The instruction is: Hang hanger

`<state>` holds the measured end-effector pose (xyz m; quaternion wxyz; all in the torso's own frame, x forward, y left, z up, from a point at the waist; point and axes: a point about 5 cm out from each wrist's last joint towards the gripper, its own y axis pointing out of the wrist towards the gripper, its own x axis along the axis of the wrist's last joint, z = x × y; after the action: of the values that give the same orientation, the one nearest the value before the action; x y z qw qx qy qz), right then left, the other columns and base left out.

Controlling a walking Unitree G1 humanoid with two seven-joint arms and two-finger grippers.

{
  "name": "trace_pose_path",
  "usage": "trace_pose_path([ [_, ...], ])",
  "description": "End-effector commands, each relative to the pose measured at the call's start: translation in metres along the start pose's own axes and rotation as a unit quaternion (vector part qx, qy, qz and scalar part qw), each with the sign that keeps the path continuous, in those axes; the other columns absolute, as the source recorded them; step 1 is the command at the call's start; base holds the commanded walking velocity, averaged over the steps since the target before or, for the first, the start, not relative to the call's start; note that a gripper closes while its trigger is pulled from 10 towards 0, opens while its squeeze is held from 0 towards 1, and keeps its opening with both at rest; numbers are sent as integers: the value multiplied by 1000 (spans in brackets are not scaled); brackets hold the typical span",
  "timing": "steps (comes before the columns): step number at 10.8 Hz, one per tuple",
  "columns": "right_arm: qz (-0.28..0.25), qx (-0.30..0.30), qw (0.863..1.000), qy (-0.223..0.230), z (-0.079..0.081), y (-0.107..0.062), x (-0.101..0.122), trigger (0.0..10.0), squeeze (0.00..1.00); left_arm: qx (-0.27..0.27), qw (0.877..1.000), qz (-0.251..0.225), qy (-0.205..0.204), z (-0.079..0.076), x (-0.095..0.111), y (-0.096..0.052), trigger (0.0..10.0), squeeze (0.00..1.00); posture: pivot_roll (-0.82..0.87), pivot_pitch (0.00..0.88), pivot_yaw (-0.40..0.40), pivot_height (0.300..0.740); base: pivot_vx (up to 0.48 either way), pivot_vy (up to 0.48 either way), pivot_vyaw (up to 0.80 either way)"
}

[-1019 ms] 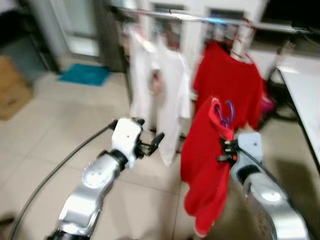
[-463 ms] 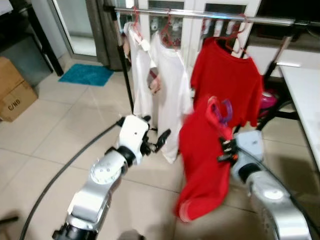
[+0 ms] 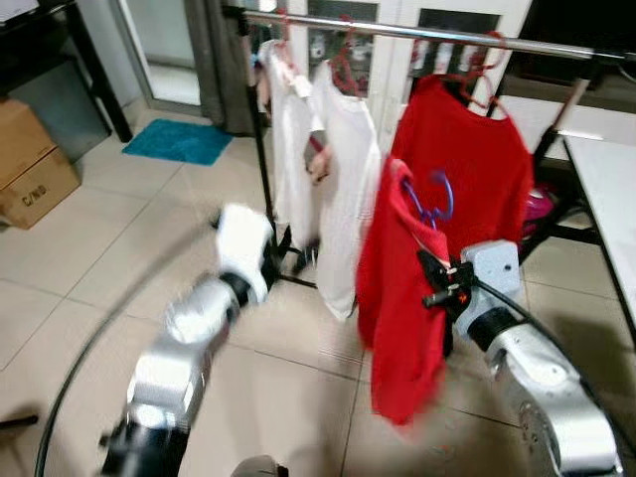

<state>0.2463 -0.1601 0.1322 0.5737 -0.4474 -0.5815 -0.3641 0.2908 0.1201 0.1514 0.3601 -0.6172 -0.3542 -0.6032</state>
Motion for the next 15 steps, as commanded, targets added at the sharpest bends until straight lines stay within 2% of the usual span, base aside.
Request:
trace_pose_path([
  [1,-45,10,998,-36,-2,2,17,0,0,1,1000,-9,-22,2,5,5,10000,1000,72,21,24,740,0,0,0],
  [3,-62,35,994,-88,-4,6,24,0,0,-14,998,-37,-45,8,26,26,10000,1000,74,19,20,740,0,0,0],
  [4,-78,51,989,-118,0,8,29,0,0,-62,995,-37,-69,3,34,35,10000,525,70,15,25,740,0,0,0],
  [5,-98,66,978,-171,5,9,37,0,0,-132,984,-37,-110,-8,43,42,10000,0,66,11,35,740,0,0,0],
  [7,-120,51,962,-242,7,11,43,0,0,-151,974,-34,-165,-11,48,51,10000,0,59,6,51,740,0,0,0],
  [9,-123,68,960,-242,11,9,43,0,0,-173,971,-28,-161,-14,49,55,10000,0,53,1,62,740,0,0,0],
  [11,-136,81,950,-268,17,6,42,0,0,-160,974,-3,-160,-11,43,61,10000,0,50,0,71,740,0,0,0],
  [12,-139,78,950,-267,17,5,42,0,0,-136,977,-7,-163,-6,41,63,6980,0,50,0,71,740,0,0,0],
  [13,-139,78,950,-267,17,5,42,0,0,-127,978,-7,-165,-4,40,64,1020,0,51,0,70,740,0,0,0],
  [14,-135,82,949,-272,18,6,39,0,0,-115,979,-8,-170,1,40,64,0,0,55,0,70,740,0,0,0],
  [15,-132,82,949,-276,17,6,38,0,0,-102,980,-14,-172,4,41,64,0,0,56,0,70,740,0,0,0],
])
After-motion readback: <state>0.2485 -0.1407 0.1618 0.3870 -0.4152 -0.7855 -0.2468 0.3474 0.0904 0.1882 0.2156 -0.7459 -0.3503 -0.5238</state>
